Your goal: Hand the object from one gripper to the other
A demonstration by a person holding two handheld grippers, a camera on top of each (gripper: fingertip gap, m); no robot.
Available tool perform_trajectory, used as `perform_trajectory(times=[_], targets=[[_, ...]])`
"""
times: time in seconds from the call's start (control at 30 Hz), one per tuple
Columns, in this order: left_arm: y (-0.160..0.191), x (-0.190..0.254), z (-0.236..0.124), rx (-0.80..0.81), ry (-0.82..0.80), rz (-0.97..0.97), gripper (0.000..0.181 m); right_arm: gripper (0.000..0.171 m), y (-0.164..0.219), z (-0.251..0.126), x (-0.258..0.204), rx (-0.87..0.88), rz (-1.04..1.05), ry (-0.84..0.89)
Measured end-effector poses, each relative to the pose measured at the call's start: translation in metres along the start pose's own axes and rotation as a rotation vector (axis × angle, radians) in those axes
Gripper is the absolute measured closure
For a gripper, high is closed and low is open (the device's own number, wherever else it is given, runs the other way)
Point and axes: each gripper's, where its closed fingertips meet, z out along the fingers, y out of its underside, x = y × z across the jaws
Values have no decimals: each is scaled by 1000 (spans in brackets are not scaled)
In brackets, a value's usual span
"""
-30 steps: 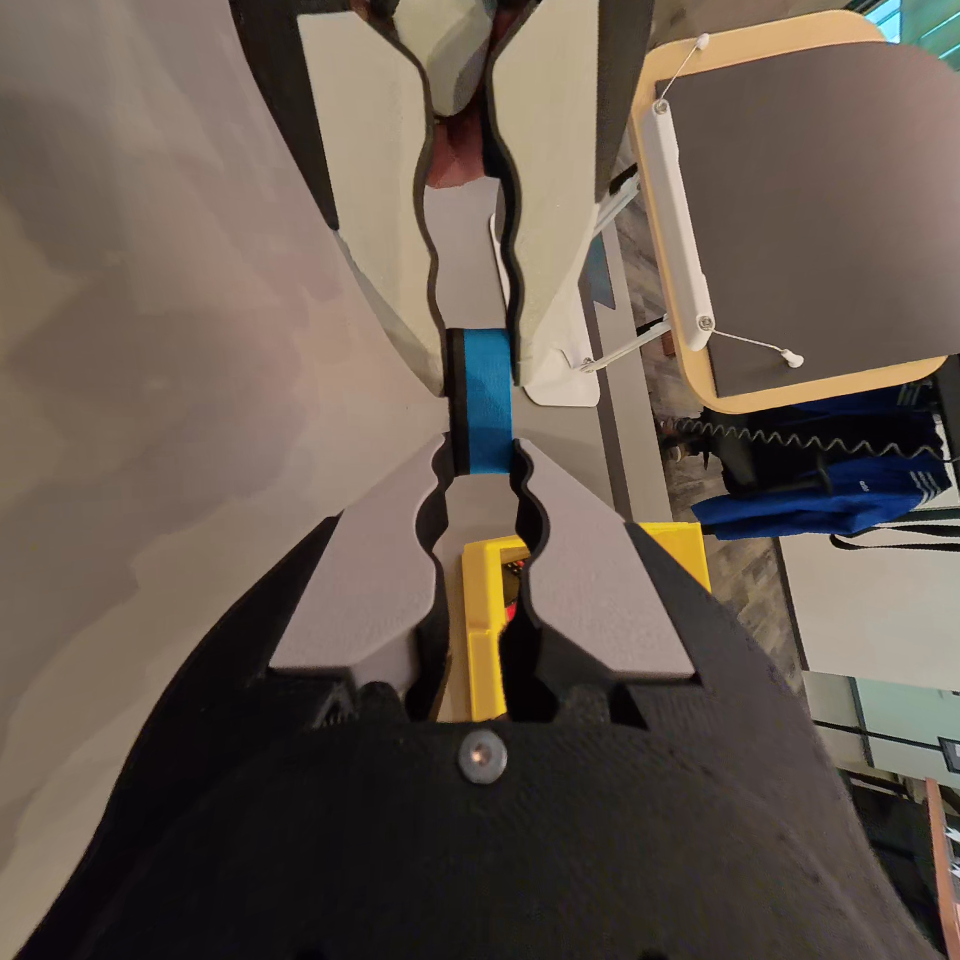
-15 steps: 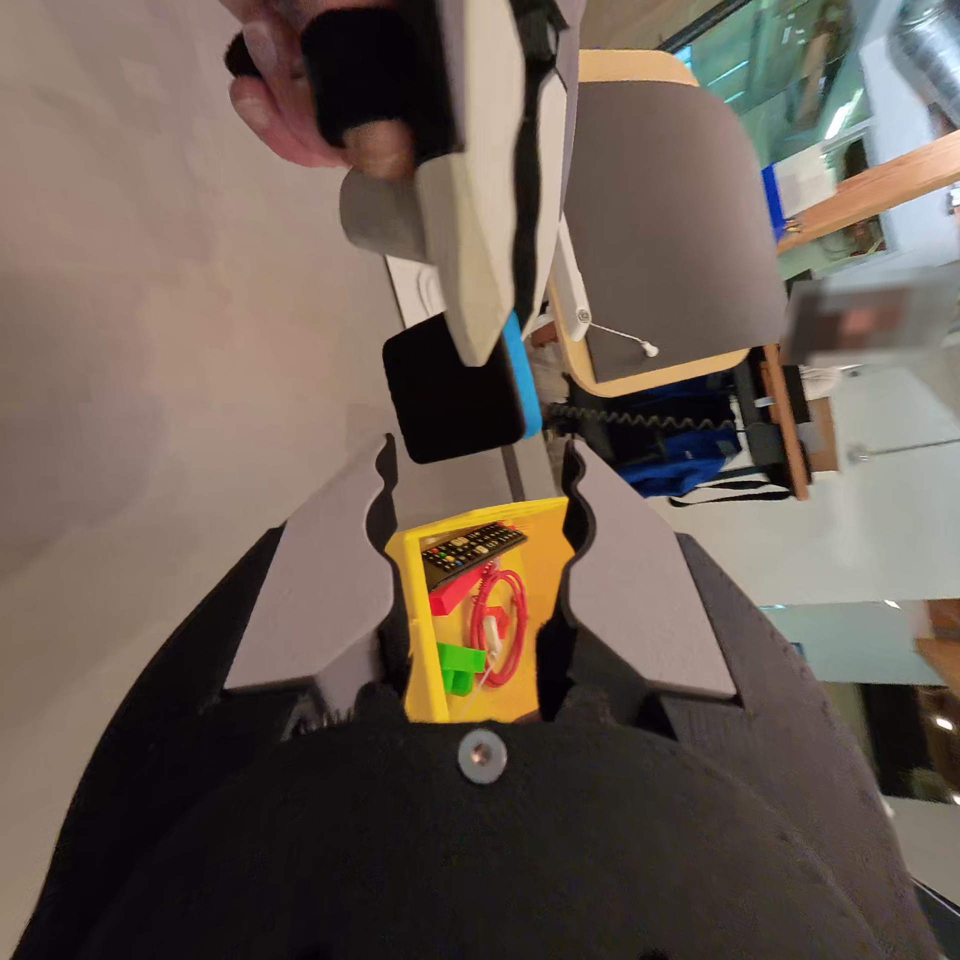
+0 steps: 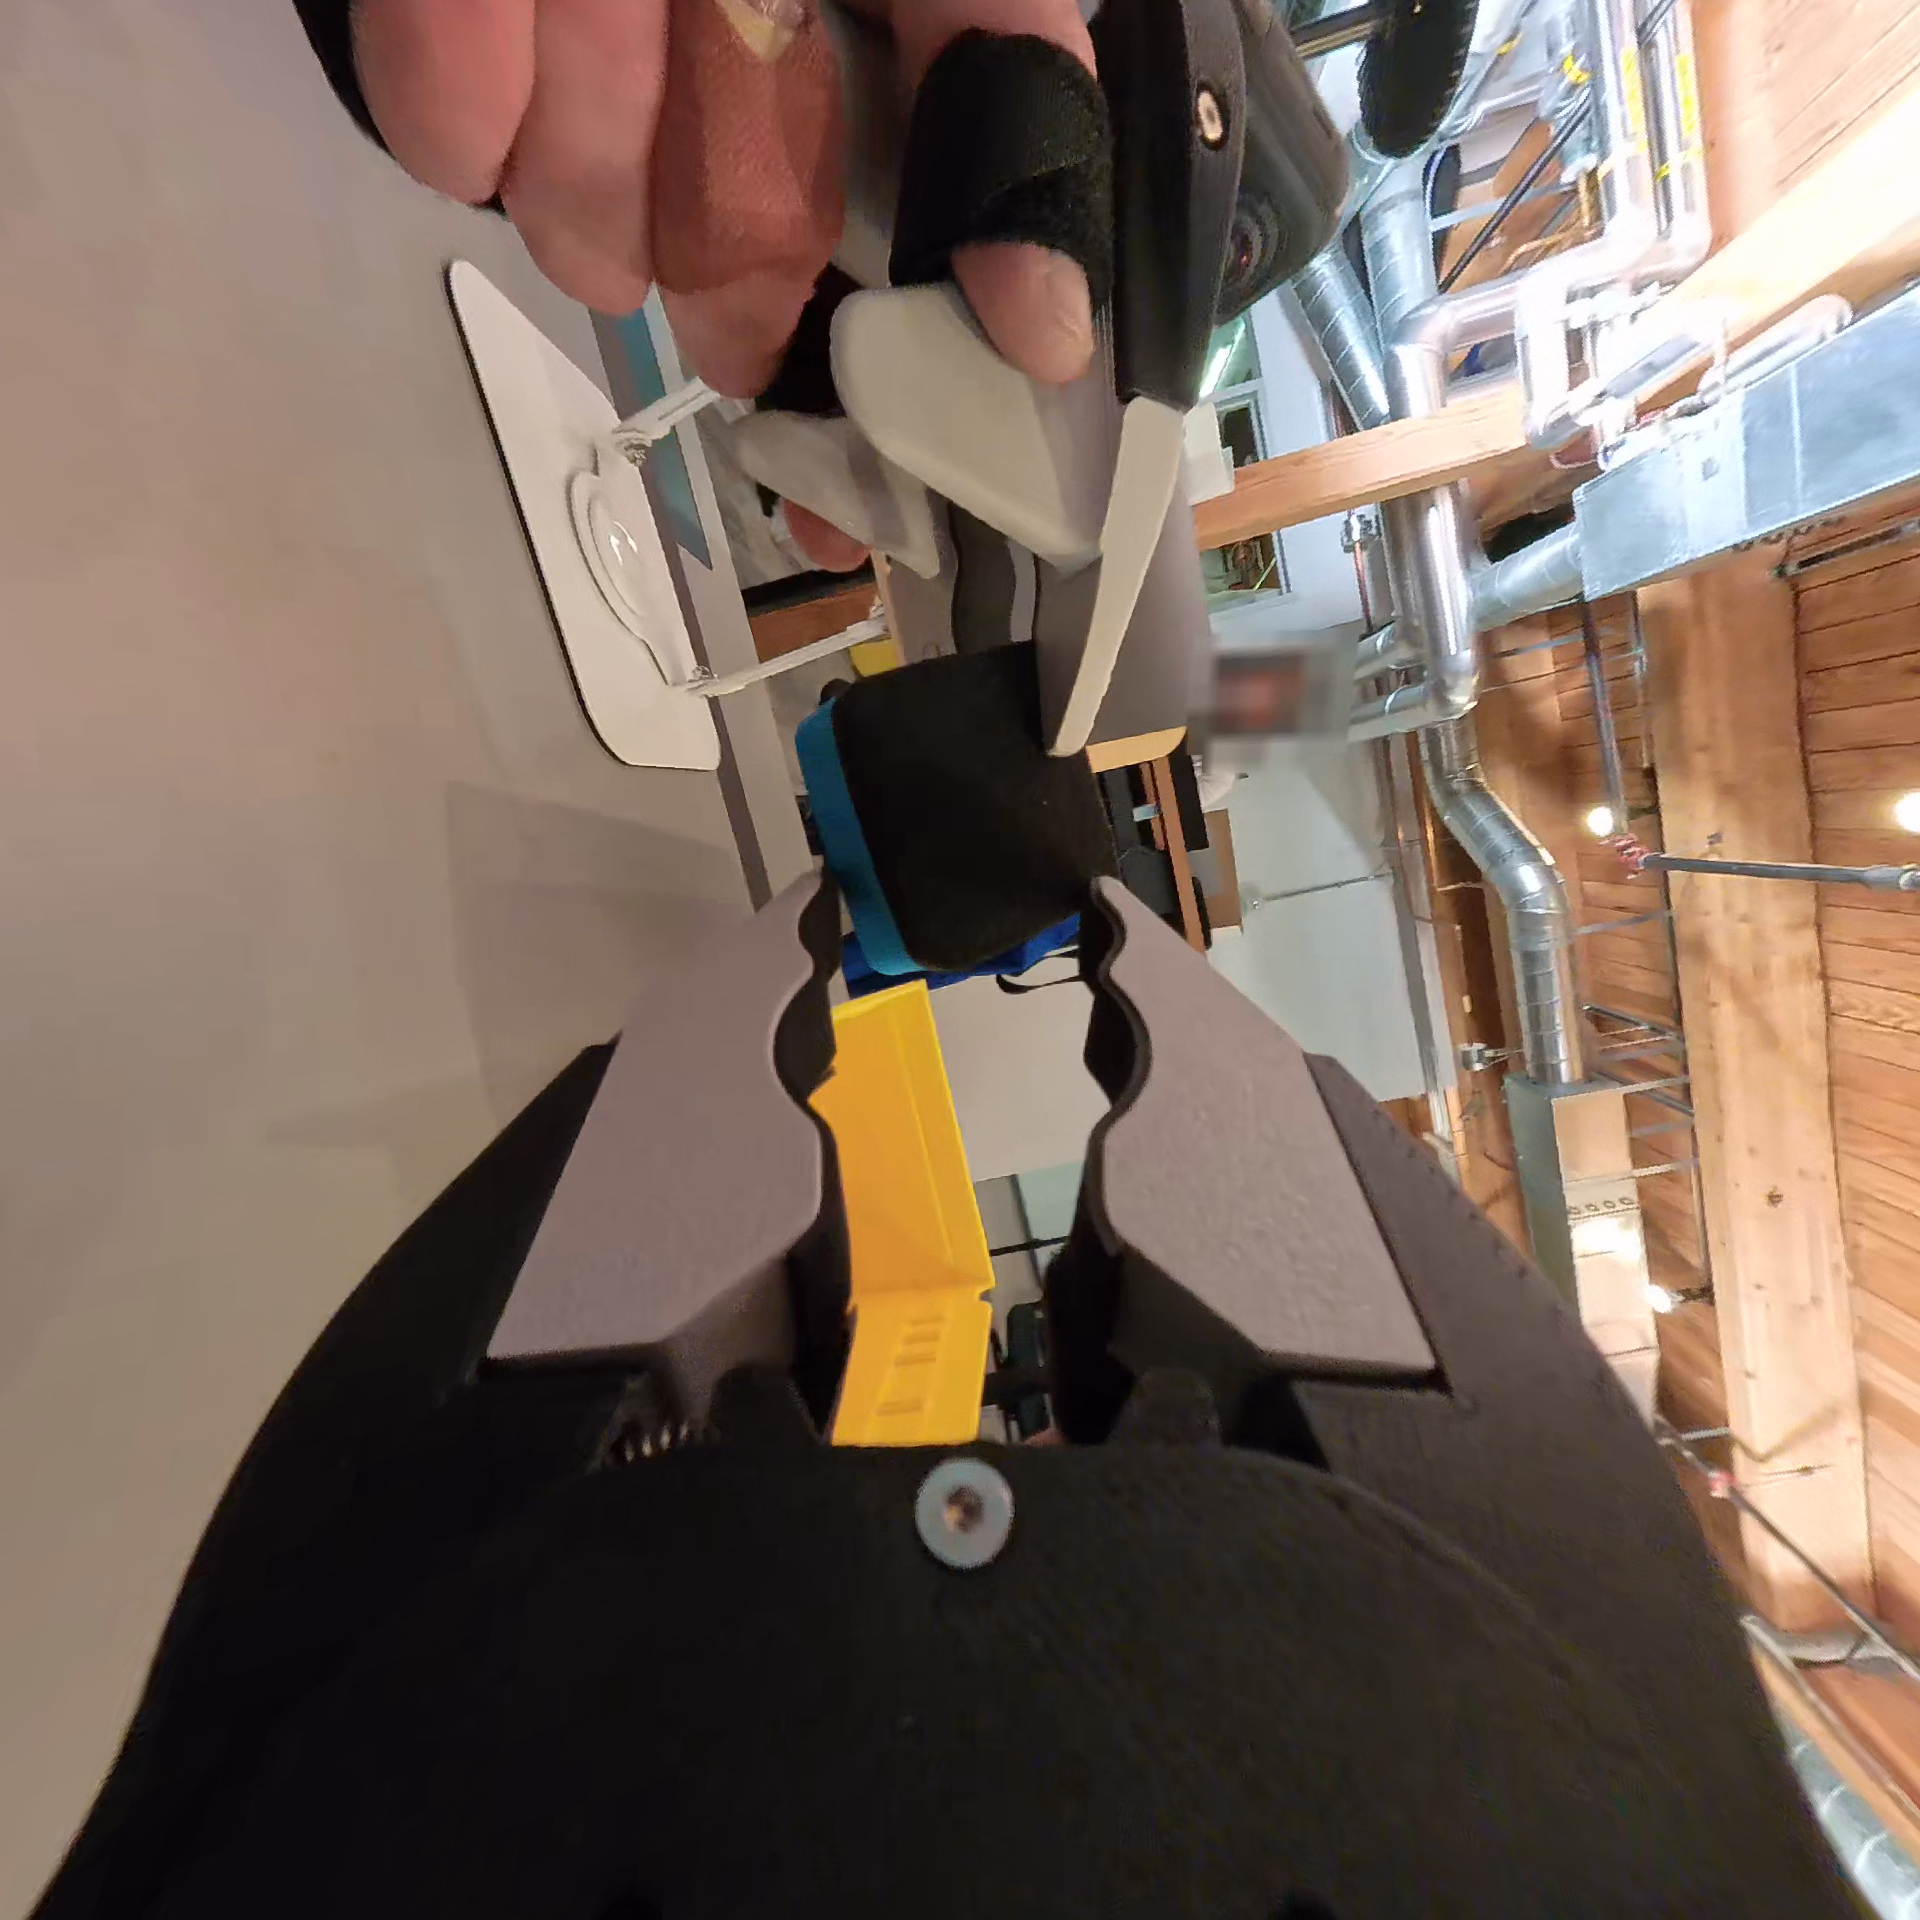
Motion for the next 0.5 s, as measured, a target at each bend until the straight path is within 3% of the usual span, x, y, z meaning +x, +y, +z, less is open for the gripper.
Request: perform_trajectory(times=[0.5], targets=[[6, -1, -2, 31, 81, -224, 161, 141, -5, -3, -3, 56, -225, 28]])
